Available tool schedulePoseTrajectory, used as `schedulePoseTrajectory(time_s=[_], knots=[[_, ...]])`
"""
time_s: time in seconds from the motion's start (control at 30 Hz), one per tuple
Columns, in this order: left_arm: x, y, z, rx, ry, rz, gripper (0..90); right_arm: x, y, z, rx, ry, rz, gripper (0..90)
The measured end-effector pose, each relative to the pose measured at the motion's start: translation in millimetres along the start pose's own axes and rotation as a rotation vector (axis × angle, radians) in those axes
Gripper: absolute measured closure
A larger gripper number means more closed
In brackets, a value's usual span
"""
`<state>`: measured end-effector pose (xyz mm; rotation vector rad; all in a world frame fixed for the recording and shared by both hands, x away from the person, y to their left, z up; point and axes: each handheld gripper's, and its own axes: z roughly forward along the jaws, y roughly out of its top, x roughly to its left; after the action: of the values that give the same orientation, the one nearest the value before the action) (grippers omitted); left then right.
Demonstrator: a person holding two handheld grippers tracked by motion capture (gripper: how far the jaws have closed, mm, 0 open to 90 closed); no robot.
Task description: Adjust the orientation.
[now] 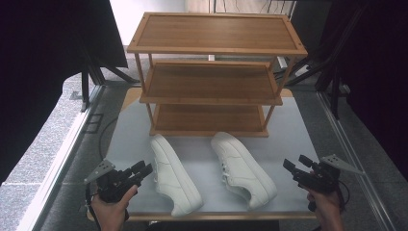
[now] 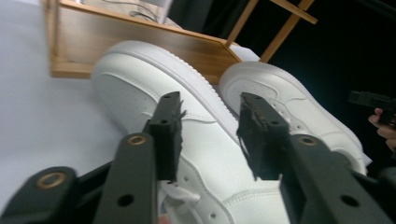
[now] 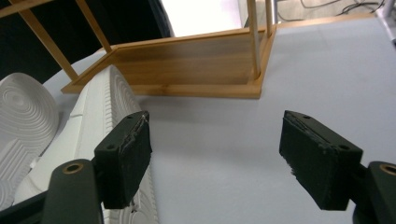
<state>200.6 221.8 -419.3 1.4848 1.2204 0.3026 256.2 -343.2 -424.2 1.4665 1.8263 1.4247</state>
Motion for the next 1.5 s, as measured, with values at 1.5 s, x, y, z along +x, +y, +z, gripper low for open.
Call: schedulePoseTrajectory(time_s=[1.5], knots=[[-55.6,-46.0,51.6,0.245,-0.045,0.088,89.2,2.0,2.7,12.2,0.036,-0.065,0.056,27.6]])
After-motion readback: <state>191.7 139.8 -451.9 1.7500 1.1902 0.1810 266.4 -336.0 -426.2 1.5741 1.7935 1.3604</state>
